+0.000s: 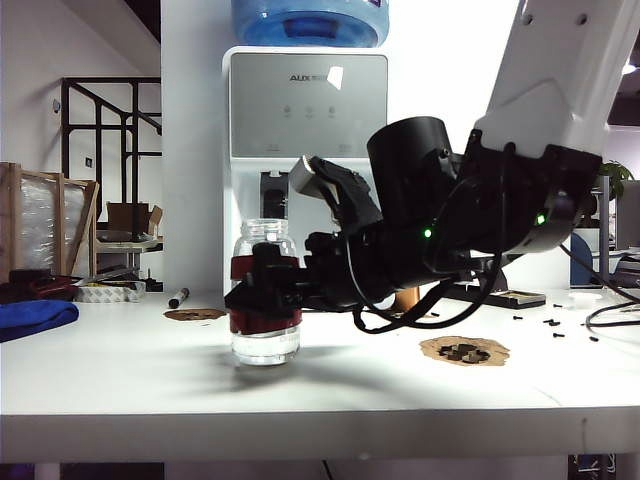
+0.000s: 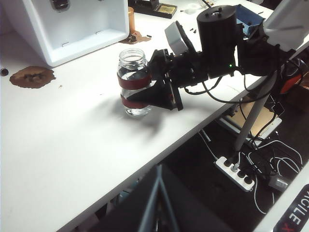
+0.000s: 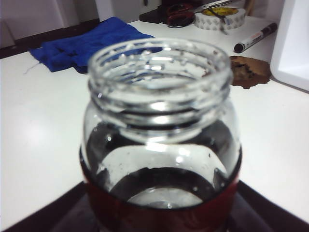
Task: Pick up the water bottle with two loops of red belts, then reach the front water dispenser and gently press the gray-black baffle horizontally to get a little water.
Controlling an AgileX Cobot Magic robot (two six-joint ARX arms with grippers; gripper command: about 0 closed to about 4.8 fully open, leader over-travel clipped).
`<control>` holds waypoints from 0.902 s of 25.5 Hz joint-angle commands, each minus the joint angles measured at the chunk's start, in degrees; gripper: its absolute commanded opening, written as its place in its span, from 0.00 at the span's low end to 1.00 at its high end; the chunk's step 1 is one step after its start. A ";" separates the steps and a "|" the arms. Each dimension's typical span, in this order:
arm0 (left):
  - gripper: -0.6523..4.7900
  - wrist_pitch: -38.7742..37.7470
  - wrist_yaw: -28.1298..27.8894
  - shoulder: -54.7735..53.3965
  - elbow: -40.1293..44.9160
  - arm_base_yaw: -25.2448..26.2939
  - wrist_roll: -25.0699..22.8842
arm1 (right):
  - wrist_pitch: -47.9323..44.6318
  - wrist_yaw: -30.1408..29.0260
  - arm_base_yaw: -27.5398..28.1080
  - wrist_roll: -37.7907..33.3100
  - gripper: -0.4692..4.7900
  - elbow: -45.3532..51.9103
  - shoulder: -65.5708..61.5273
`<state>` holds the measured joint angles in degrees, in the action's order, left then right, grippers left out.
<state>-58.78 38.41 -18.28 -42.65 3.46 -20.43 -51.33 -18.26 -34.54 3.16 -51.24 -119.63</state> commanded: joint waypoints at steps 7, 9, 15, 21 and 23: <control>0.11 0.55 -0.57 -0.15 -0.24 -0.02 -0.17 | -1.64 4.13 -1.95 -0.09 0.08 1.07 -0.42; 0.11 0.55 -2.56 -0.15 -0.13 -0.02 -0.15 | -4.31 8.70 -2.19 -0.59 0.08 1.05 -1.33; 0.11 1.03 -3.30 -0.15 0.44 -0.02 0.50 | -5.38 12.50 -2.21 -6.62 0.08 1.05 -3.08; 0.11 4.09 -4.20 -0.15 1.73 0.00 1.73 | -6.27 12.50 -2.97 -8.48 0.08 1.05 -4.50; 0.11 5.40 -4.85 -0.15 2.29 0.00 2.71 | -6.38 11.63 -3.23 -7.58 0.10 1.05 -4.48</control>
<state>-55.40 34.39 -18.31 -40.71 3.46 -18.83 -61.47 -6.09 -37.32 -4.38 -50.30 -123.48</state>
